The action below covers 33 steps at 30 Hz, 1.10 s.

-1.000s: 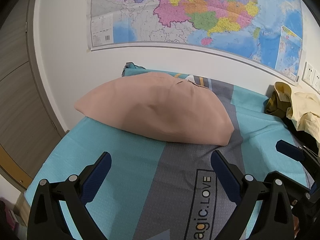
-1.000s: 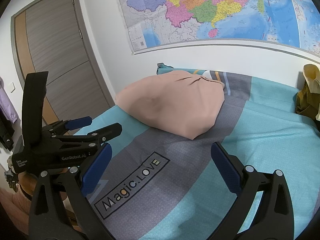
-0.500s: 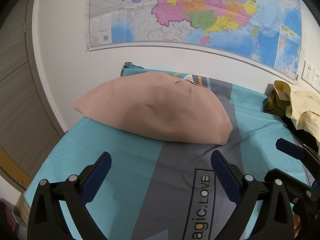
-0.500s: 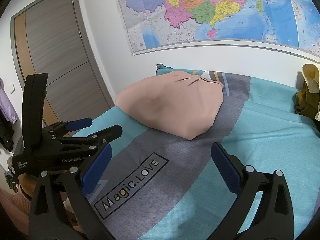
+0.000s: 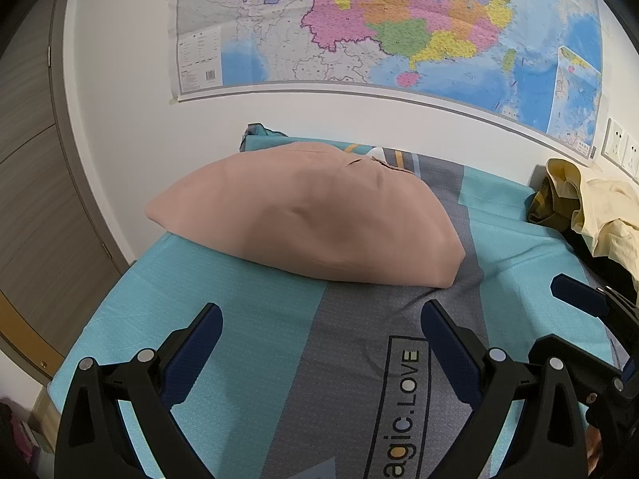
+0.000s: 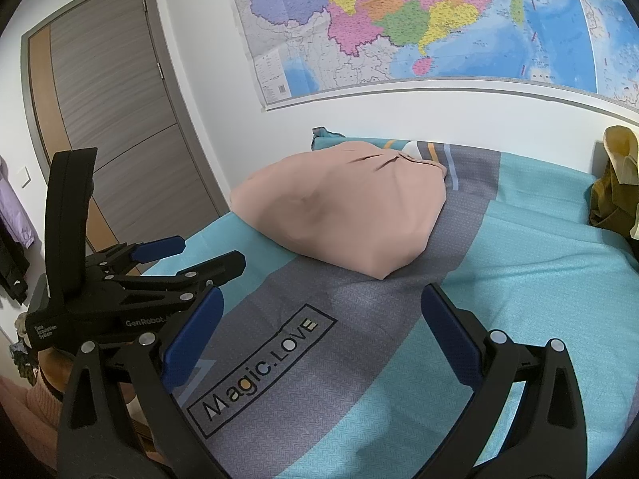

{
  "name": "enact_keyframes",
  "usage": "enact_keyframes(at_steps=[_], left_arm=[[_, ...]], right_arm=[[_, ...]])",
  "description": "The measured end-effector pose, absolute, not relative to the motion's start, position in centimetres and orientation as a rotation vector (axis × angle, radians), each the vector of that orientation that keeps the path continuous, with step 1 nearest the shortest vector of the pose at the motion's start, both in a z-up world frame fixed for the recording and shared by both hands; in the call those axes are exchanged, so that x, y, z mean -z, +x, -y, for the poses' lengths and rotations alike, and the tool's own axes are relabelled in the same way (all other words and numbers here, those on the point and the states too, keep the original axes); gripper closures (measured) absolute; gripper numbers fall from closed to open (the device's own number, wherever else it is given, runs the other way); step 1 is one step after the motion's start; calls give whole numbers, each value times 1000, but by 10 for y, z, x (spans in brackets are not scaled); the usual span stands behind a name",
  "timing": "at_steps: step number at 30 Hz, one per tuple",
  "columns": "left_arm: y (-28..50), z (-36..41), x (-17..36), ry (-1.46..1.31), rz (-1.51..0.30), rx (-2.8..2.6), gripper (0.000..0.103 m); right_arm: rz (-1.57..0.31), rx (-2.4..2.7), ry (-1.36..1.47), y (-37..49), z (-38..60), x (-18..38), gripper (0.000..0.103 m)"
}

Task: Fold large clothes

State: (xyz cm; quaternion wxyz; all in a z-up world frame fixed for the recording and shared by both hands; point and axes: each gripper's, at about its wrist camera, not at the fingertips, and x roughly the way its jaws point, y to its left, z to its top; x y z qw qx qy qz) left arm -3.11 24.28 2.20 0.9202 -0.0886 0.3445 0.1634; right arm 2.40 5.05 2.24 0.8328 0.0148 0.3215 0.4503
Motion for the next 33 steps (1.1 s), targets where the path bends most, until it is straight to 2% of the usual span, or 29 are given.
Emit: enact_keyframes(at_steps=[23, 33], left_arm=[[-28, -239, -21, -173, -712, -314, 7], [-23, -210, -23, -121, -679, -249, 7]], right_arm=[[-678, -954, 41, 24, -47, -23, 5], [-662, -894, 52, 22, -15, -23, 5]])
